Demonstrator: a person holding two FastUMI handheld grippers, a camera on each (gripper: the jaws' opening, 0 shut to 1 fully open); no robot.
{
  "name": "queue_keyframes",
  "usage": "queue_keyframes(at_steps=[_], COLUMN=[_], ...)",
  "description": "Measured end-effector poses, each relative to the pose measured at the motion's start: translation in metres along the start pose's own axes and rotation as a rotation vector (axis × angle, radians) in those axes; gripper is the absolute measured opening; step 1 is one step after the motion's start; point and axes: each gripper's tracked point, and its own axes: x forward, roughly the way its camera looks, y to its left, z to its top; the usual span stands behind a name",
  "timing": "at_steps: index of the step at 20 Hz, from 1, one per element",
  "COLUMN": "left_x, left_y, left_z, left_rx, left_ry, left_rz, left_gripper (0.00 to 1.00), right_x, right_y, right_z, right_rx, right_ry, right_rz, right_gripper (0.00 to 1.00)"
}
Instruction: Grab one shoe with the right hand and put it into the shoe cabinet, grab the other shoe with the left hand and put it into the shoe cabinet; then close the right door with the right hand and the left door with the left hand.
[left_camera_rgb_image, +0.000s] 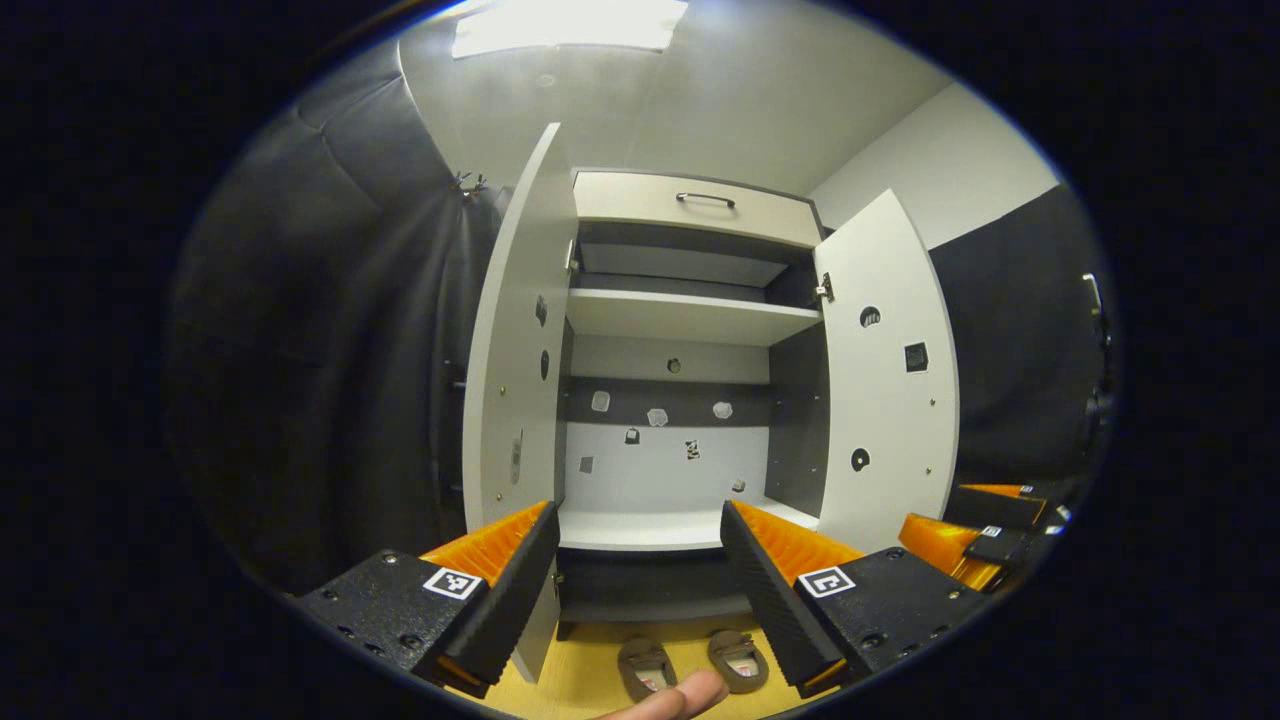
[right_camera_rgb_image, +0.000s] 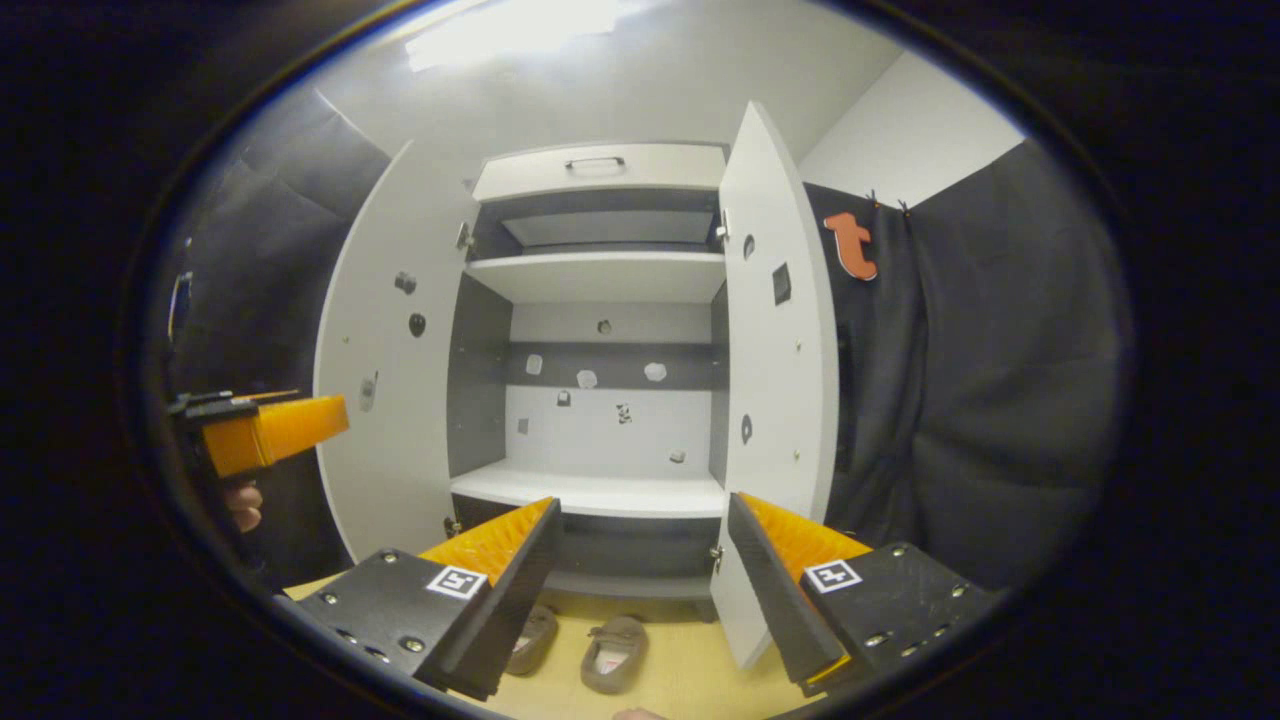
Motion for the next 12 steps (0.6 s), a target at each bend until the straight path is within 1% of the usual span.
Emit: queue_keyframes(at_steps=[1, 3, 4, 5, 6, 7, 8, 10, 12], left_x=[0.007, 0.021, 0.029, 0.036, 0.043, 0.052, 0.058, 0.070, 0.077], left_y=[0.002, 0.005, 0.002, -0.001, -0.002, -0.002, -0.003, 0.004, 0.006], left_z=[-0.005, -0.019, -0.030, -0.038, -0.042, -0.044, -0.045, -0.044, -0.047], left_rx=[0.000, -0.030, -0.043, -0.060, -0.068, -0.073, -0.067, -0.029, -0.016], left_ry=[-0.007, -0.009, 0.003, 0.020, 0.023, 0.022, 0.016, -0.020, -0.042], left_rz=[0.003, 0.019, 0.007, -0.009, -0.017, -0.025, -0.027, 0.000, 0.022], left_gripper=[0.99, 0.98, 0.99, 0.99, 0.99, 0.99, 0.99, 0.99, 0.99], right_x=[0.009, 0.028, 0.036, 0.043, 0.050, 0.057, 0.062, 0.072, 0.081], right_y=[0.001, 0.003, 0.004, 0.007, 0.008, 0.009, 0.009, 0.010, 0.012], right_z=[-0.018, -0.055, -0.074, -0.090, -0.105, -0.117, -0.130, -0.156, -0.188], right_rx=[-0.006, -0.032, -0.033, -0.026, -0.026, -0.031, -0.045, -0.072, -0.085], right_ry=[0.010, 0.035, 0.051, 0.064, 0.075, 0.080, 0.088, 0.113, 0.150], right_rz=[-0.001, -0.021, -0.023, -0.021, -0.021, -0.025, -0.033, -0.048, -0.056], right_gripper=[0.96, 0.96, 1.00, 0.96, 1.00, 1.00, 1.00, 1.00, 1.00])
